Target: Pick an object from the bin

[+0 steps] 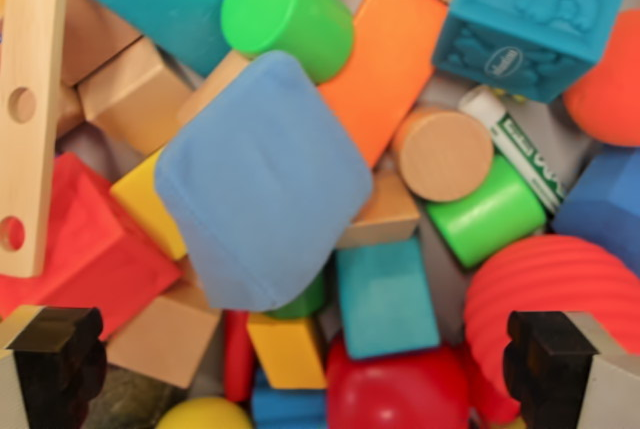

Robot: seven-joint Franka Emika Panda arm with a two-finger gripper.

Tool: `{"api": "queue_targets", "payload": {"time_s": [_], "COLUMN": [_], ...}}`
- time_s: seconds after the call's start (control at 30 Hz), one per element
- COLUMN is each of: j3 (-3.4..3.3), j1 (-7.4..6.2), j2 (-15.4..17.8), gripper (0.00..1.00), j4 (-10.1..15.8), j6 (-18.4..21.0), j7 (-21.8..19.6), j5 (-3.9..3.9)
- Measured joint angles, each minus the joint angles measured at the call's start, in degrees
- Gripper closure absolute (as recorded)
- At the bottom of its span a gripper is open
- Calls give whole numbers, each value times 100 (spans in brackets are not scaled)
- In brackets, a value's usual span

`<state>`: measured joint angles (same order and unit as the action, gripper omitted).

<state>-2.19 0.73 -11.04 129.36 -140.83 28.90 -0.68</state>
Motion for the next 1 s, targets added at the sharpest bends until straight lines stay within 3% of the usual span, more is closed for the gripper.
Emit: {"api": "queue_targets", "payload": {"time_s": [0.6, 1.0], "j3": [50, 54], "j1": [56, 57], "j2": [-210, -794], "gripper": [0, 0], "j4": [265, 277], "j6": [-396, -969], "j7": [1414, 1492], "j5": [0, -4]}}
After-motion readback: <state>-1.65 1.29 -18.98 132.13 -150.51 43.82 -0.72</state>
